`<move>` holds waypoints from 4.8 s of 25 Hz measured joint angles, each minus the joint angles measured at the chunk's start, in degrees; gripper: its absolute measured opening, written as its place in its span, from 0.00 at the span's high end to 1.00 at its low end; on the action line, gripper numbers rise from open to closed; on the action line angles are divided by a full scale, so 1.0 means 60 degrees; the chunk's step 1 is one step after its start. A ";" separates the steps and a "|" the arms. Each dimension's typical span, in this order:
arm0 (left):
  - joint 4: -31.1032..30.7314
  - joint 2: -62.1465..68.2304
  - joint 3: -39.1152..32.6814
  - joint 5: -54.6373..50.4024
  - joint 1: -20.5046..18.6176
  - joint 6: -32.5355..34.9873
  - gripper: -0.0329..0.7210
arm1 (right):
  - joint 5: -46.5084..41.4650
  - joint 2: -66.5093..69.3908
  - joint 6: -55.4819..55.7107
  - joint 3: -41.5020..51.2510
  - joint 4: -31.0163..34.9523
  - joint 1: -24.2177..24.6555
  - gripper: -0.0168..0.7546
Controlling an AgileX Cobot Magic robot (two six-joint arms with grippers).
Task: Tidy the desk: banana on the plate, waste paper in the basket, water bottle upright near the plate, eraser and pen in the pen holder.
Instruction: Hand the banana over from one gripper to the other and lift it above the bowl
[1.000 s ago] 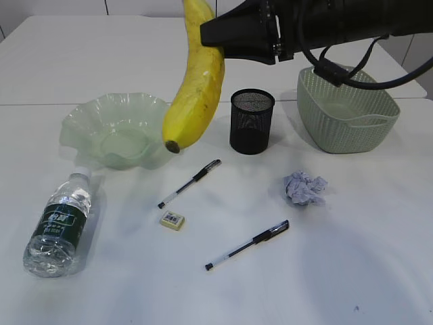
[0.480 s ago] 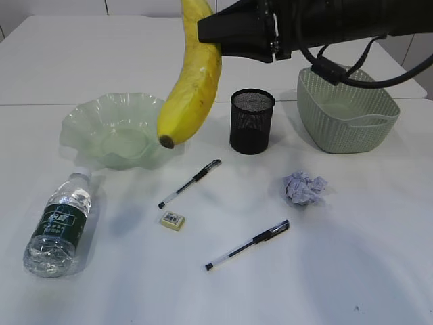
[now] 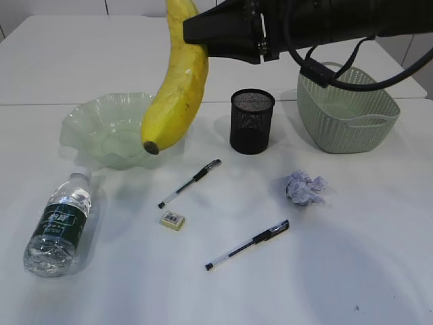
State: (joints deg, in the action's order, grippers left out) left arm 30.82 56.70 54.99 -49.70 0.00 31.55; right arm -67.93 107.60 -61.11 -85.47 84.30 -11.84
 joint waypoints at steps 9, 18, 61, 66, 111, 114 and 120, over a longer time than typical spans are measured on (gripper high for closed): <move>0.2359 0.0499 -0.1069 0.0692 0.0000 0.2198 0.45 | 0.0000 0.0000 -0.0094 0.0000 0.0000 0.0003 0.67; 0.6407 0.0584 -0.2772 0.1149 0.0000 0.6269 0.45 | 0.0000 0.0000 -0.0094 0.0000 0.0004 0.0003 0.67; 1.1690 0.3912 -0.2808 -0.2578 0.0000 0.8744 0.44 | -0.0034 0.0000 -0.2306 0.0000 -0.0010 -0.0020 0.67; 1.1726 0.3912 -0.2808 -0.2578 0.0000 0.8178 0.33 | -0.0034 0.0000 -0.2502 0.0000 -0.0010 -0.0450 0.67; 1.1734 0.4027 -0.2699 -0.2540 0.1505 0.6436 0.44 | -0.0015 -0.0021 -0.2676 0.0004 0.0693 -0.1534 0.67; 1.1774 0.4034 -0.2699 -0.2540 0.1505 0.6350 0.53 | -0.0015 -0.0021 -0.2676 0.0004 0.0729 -0.1534 0.67; 1.1816 0.4094 -0.2699 -0.2560 0.1505 0.6202 0.57 | -0.0032 -0.0021 -0.2496 0.0004 0.0736 -0.1534 0.67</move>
State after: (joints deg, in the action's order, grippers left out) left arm 101.72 81.27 38.79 -65.06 9.03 68.76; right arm -68.13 107.47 -76.09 -85.44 88.72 -21.04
